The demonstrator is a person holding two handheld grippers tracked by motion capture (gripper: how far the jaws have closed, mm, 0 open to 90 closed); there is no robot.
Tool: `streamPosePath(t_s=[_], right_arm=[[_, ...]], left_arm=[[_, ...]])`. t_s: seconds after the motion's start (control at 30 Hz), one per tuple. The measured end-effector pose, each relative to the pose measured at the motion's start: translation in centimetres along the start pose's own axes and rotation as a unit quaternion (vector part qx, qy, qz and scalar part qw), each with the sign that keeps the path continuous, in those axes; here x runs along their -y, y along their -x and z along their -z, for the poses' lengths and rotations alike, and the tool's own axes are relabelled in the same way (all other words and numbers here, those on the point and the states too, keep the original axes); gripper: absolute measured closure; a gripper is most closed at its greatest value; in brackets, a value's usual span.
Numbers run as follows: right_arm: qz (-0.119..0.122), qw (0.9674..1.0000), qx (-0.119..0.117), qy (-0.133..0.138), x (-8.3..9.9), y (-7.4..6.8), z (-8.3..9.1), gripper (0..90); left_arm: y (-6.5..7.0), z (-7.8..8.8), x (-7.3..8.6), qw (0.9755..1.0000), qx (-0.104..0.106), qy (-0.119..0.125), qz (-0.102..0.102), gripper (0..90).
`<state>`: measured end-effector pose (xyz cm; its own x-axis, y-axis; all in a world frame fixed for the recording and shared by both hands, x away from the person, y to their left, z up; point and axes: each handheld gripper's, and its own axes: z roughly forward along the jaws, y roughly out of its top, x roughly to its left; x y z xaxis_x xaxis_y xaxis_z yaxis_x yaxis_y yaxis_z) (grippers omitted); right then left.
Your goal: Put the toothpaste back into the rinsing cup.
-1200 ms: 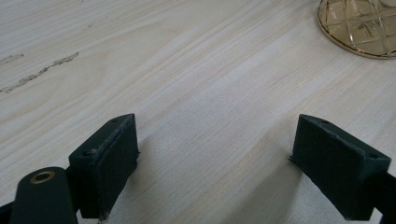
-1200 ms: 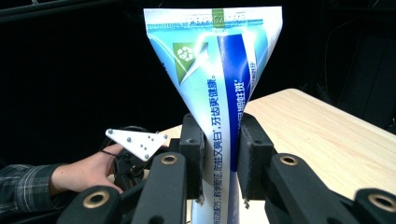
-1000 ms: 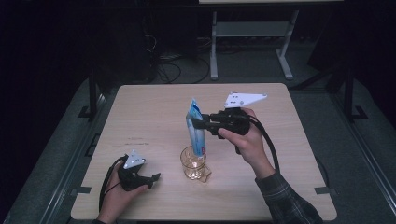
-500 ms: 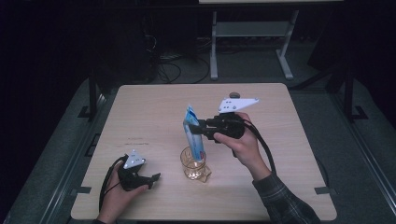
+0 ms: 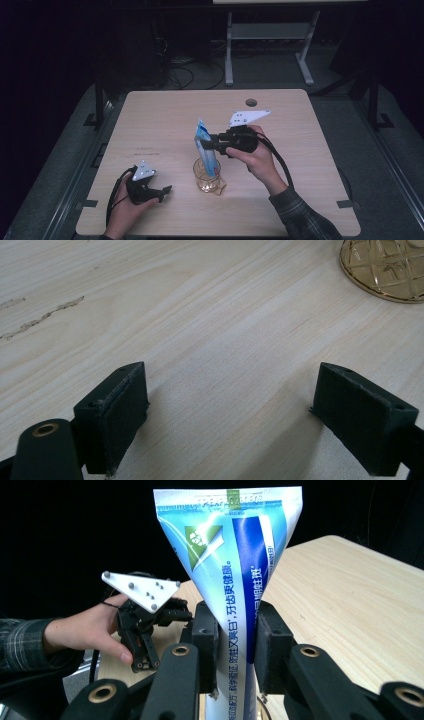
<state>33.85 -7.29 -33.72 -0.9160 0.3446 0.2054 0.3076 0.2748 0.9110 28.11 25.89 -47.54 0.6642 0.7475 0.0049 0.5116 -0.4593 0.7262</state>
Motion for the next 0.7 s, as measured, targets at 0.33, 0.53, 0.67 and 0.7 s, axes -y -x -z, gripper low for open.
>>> streamPosePath(t_s=[0.33,0.53,0.67,0.7], right_arm=[[-0.002,0.9999,0.000,-0.016,0.9,0.1,-0.7,73.9],[-0.004,0.9997,-0.003,-0.023,1.4,0.1,-1.2,73.9],[-0.004,0.9995,-0.003,-0.032,1.8,0.1,-1.5,73.8],[-0.005,0.9994,-0.003,-0.035,1.9,0.1,-1.6,73.8]], left_arm=[[0.0,0.0,0.0,1.0000,0.000,0.000,0.000,13.2],[0.0,0.0,0.0,1.0000,-0.001,0.001,0.000,13.2],[0.0,0.0,0.0,1.0000,-0.001,0.001,0.000,13.2],[0.0,0.0,0.0,1.0000,-0.001,0.001,0.000,13.2]])
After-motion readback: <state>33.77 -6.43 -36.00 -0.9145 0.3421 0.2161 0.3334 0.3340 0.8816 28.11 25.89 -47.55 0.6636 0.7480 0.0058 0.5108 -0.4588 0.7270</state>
